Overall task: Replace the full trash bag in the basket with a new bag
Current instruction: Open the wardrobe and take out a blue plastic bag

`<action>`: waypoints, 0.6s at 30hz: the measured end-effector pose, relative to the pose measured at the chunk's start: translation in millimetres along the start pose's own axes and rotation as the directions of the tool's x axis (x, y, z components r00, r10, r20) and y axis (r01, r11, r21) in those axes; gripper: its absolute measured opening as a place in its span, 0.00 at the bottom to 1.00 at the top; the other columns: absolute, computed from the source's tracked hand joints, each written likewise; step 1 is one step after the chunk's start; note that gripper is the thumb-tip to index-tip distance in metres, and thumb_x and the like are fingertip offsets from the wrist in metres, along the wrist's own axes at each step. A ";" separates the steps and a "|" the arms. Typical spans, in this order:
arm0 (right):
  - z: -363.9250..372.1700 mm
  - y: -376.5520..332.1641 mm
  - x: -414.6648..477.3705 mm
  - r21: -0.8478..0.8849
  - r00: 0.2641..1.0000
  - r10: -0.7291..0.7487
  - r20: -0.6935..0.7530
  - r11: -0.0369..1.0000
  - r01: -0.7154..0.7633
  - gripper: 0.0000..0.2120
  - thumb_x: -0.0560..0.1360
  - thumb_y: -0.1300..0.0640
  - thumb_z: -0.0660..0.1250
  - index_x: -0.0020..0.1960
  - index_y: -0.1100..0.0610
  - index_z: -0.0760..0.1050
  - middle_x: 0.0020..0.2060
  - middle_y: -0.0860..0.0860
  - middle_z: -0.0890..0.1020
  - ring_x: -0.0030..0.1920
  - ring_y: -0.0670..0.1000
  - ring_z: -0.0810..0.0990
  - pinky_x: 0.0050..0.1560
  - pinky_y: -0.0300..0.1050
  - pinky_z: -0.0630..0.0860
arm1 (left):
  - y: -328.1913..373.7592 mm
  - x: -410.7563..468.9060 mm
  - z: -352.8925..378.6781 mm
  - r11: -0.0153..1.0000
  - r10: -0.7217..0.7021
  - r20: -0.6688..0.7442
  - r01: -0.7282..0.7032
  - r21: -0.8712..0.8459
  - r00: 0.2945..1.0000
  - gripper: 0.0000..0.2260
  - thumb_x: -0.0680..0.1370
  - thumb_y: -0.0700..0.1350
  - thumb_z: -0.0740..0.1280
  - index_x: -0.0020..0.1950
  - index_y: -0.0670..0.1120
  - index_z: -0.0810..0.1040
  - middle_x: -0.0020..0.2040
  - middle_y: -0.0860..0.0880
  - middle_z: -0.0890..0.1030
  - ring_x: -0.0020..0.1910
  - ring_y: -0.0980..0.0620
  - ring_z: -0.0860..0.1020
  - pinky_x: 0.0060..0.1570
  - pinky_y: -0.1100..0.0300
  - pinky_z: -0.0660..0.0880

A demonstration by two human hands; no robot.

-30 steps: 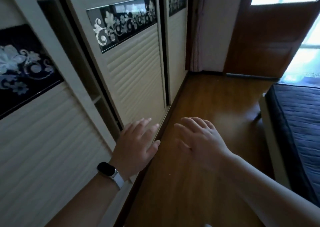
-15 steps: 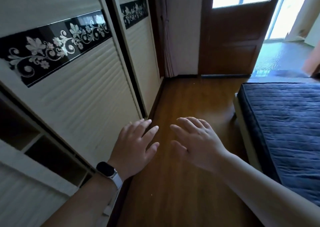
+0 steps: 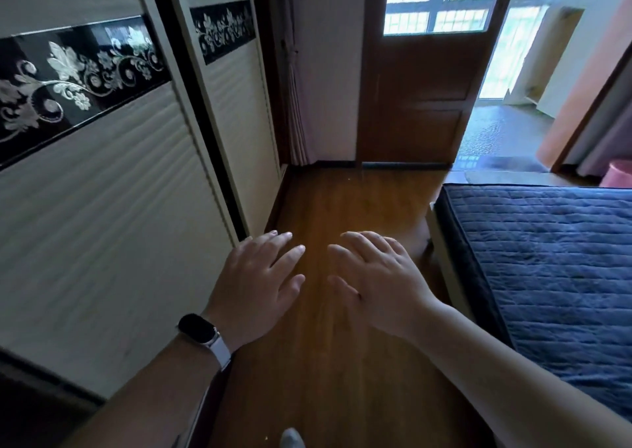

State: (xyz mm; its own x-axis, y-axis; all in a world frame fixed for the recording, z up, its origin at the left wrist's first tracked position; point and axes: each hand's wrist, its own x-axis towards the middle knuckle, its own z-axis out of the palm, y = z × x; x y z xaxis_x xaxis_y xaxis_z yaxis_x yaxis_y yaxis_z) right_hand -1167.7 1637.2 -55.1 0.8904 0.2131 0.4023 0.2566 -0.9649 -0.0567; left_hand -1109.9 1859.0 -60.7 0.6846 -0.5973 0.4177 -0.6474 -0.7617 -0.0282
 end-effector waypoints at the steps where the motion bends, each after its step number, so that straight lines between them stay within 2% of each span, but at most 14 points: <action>1: 3.3 2.0 10.9 -0.004 1.000 0.003 -0.008 1.000 -0.003 0.21 0.78 0.40 0.55 0.66 0.48 0.73 0.63 0.48 0.76 0.65 0.53 0.74 0.63 0.51 0.70 | -8.7 8.3 3.6 1.000 0.010 -0.012 -0.010 0.004 1.000 0.20 0.78 0.55 0.59 0.66 0.49 0.74 0.67 0.46 0.74 0.67 0.45 0.72 0.65 0.43 0.68; 9: 49.3 1.3 146.9 -0.048 1.000 0.017 0.025 0.999 -0.015 0.21 0.79 0.40 0.54 0.67 0.47 0.71 0.64 0.47 0.75 0.66 0.52 0.73 0.64 0.51 0.70 | -137.6 88.3 27.3 1.000 0.008 -0.045 -0.008 -0.016 0.999 0.20 0.78 0.56 0.58 0.65 0.48 0.75 0.65 0.44 0.75 0.65 0.43 0.73 0.62 0.43 0.71; 18: 86.8 23.8 239.1 -0.018 1.000 0.029 0.011 0.999 -0.029 0.21 0.78 0.40 0.55 0.65 0.48 0.72 0.63 0.48 0.76 0.65 0.53 0.74 0.63 0.52 0.71 | -204.2 150.1 55.0 1.000 -0.002 -0.005 0.002 -0.022 1.000 0.21 0.78 0.57 0.57 0.66 0.48 0.75 0.65 0.44 0.76 0.66 0.44 0.73 0.64 0.42 0.70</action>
State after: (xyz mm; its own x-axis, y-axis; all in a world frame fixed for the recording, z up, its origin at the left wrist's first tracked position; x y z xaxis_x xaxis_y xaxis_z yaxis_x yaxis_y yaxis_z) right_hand -916.1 1678.5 -39.6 0.9016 0.1866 0.3902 0.2240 -0.9732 -0.0520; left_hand -856.6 1911.1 -42.2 0.6840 -0.5946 0.4226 -0.6535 -0.7569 -0.0073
